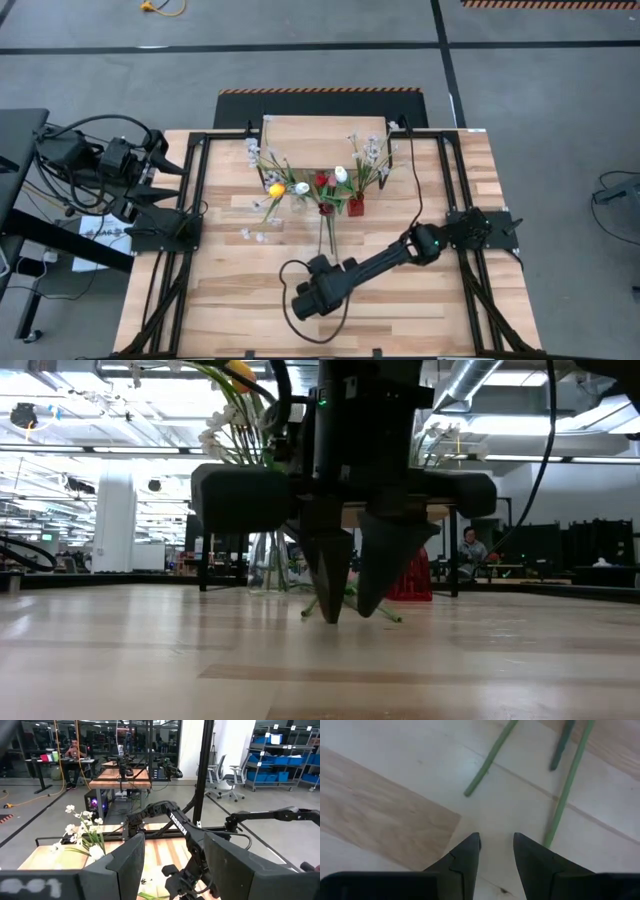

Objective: Pick and place flowers into a vace then onto a shelf
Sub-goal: Put the pink flower into the red vase

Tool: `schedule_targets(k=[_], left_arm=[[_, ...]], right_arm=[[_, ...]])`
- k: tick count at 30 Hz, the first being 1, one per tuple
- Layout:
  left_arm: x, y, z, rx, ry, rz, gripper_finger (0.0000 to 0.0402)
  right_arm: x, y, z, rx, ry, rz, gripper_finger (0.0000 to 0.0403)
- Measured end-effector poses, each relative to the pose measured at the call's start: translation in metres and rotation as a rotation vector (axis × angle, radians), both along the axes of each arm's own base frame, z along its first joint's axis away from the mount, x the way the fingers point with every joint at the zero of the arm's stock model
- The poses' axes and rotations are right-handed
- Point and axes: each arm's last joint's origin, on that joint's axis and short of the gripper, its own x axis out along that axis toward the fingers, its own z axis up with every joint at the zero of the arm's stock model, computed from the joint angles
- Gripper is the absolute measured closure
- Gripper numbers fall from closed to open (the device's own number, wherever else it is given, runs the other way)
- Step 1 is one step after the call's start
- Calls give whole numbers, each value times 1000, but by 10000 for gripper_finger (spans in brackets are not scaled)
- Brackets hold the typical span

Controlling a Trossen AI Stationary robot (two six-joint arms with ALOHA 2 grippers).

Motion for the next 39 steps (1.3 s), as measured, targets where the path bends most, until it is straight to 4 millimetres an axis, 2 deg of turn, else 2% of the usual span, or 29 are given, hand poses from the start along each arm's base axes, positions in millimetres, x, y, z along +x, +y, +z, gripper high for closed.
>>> schedule_targets(k=[9,15,19,21,25,33,39], left_arm=[[0,0,-2,-12,19,0,209],[0,0,-2,-20,21,-1,209],[0,0,-2,-21,21,-2,209],[0,0,-2,-21,21,-2,209],[0,0,-2,-21,21,-2,209],[0,0,-1,-56,23,-1,209],[0,0,-1,-97,29,0,209]], right_arm=[[1,-6,-5,38,29,14,285],[-5,-2,12,1,-19,-3,285],[-16,2,41,-32,-43,13,285],[-20,4,45,-45,-30,21,285],[-23,6,44,-48,-15,31,285],[-29,5,6,-1,49,20,285],[-25,2,-2,0,-14,17,285]])
